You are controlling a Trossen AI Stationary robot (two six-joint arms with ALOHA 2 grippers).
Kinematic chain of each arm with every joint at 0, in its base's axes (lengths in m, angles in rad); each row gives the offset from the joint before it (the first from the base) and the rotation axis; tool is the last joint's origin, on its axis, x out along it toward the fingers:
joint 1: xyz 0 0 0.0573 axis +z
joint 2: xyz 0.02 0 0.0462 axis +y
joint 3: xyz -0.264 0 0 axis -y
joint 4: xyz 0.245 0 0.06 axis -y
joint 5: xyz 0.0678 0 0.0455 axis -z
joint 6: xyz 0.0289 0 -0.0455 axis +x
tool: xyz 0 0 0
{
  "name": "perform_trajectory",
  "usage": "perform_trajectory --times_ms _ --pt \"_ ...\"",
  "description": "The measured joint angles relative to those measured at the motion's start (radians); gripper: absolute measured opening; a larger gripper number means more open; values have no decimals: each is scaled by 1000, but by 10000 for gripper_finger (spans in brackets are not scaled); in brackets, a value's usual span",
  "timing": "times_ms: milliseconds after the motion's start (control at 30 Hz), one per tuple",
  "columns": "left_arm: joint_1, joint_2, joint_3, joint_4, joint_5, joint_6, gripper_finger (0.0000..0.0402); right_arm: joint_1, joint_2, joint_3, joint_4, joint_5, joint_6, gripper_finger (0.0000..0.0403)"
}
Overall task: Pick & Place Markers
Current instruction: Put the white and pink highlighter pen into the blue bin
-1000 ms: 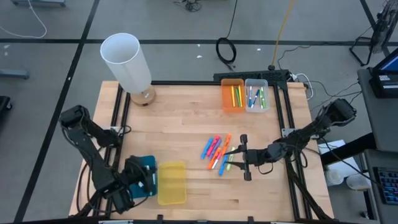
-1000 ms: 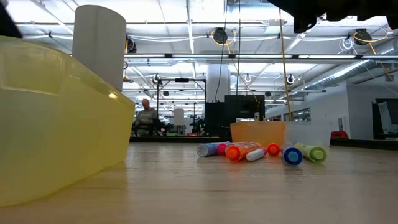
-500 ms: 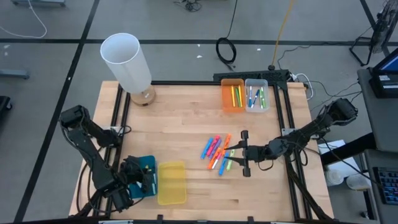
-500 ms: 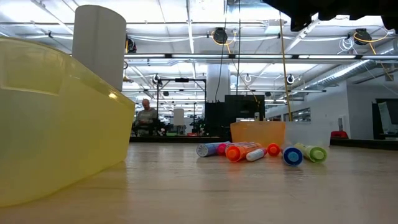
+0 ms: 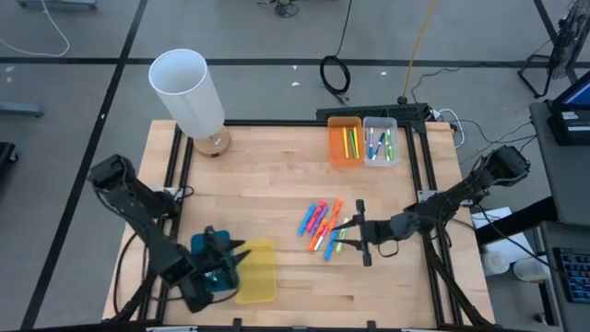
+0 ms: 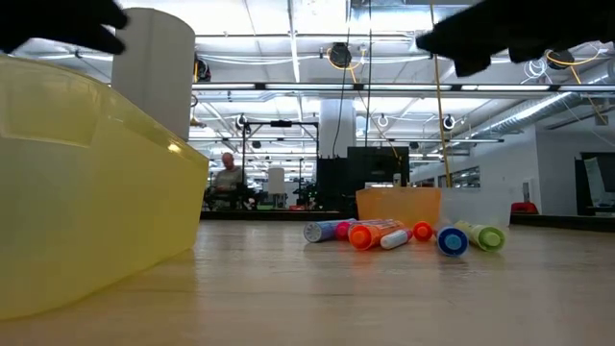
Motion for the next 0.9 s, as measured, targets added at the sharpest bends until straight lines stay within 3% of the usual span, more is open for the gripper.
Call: perform_trajectory --times_ms 200,333,467,600,900 --pt "146 0 0 402 195 604 143 -6 52 105 -349 2 97 130" --pt "234 -11 0 641 418 971 137 -5 160 194 -461 -2 109 130" --pt "310 -43 0 782 650 1237 138 -15 266 288 -601 -60 75 130" --pt "389 -90 -1 805 782 1372 148 -52 343 412 -821 -125 97 130" --pt "605 -189 -127 922 1021 1414 167 -143 435 578 -1052 -235 -38 130"
